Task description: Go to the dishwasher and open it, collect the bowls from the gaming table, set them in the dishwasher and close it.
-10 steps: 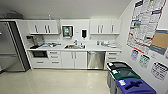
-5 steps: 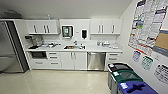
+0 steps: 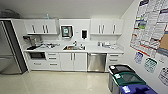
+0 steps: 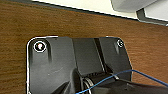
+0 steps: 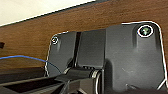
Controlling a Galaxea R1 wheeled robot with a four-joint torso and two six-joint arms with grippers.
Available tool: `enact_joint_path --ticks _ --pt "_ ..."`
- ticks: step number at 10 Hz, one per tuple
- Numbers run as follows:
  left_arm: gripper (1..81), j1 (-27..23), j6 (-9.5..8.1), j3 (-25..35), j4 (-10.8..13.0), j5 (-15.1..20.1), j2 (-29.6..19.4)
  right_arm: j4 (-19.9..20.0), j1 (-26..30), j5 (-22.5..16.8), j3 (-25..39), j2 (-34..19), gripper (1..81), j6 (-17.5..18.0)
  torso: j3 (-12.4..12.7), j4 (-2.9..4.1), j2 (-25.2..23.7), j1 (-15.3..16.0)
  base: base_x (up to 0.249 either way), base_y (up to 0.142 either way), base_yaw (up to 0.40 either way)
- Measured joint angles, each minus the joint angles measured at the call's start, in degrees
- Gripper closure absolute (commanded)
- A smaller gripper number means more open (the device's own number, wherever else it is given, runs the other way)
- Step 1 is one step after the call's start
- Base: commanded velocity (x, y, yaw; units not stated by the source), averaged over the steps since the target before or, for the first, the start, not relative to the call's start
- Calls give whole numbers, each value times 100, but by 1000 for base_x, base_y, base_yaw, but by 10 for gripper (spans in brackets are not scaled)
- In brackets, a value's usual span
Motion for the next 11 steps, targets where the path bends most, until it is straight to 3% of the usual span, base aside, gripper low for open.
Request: enact_joint_path --ticks 11 --pt "10 -4 0 0 0 -5 -13 0 2 -18 4 -5 10 0 0 0 0 0 138 0 0"
